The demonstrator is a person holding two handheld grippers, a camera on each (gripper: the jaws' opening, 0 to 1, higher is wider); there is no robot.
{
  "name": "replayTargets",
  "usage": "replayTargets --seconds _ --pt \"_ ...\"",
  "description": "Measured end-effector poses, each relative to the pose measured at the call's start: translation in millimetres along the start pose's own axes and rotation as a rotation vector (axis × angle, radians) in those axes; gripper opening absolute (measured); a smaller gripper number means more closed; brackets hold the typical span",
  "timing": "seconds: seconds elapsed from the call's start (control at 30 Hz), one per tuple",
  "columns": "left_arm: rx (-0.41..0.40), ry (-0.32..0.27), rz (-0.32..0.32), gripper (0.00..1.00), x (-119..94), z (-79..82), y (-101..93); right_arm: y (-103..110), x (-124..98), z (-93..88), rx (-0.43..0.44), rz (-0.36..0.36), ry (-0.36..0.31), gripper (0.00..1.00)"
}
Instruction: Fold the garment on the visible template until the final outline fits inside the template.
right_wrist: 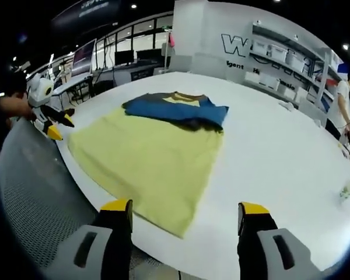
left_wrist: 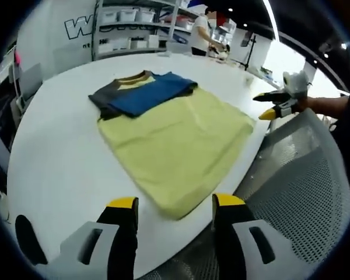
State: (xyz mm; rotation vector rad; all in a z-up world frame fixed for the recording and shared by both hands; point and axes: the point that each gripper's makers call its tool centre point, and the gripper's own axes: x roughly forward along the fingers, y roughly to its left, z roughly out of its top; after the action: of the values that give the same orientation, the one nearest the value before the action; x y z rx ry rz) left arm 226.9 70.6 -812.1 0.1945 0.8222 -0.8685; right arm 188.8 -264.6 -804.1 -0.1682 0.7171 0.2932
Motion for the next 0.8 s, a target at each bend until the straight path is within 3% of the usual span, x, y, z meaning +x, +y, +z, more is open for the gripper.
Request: replayTargets --seconds 0.17,0.3,0.57,0.8 --pt "-0.010 0.025 -0.006 0.41 -1 -7.7 -1.1 0 -1 -11.7 0.010 0.002 0.024 0.65" --pt "-0.062 0.024 -0.020 0.34 -1 -7.6 -0.6 0 -1 -15.7 0.020 0.005 0.034 0.57" --pt "-0.043 0.049 -0.034 0.30 -1 -11.1 1.3 3 5 -21.4 0.075 0.018 0.047 0.41" --pt "-0.038 0.047 -0.042 0.26 3 -12.0 1.2 4 7 -24.4 0.074 0.009 0.054 0.31"
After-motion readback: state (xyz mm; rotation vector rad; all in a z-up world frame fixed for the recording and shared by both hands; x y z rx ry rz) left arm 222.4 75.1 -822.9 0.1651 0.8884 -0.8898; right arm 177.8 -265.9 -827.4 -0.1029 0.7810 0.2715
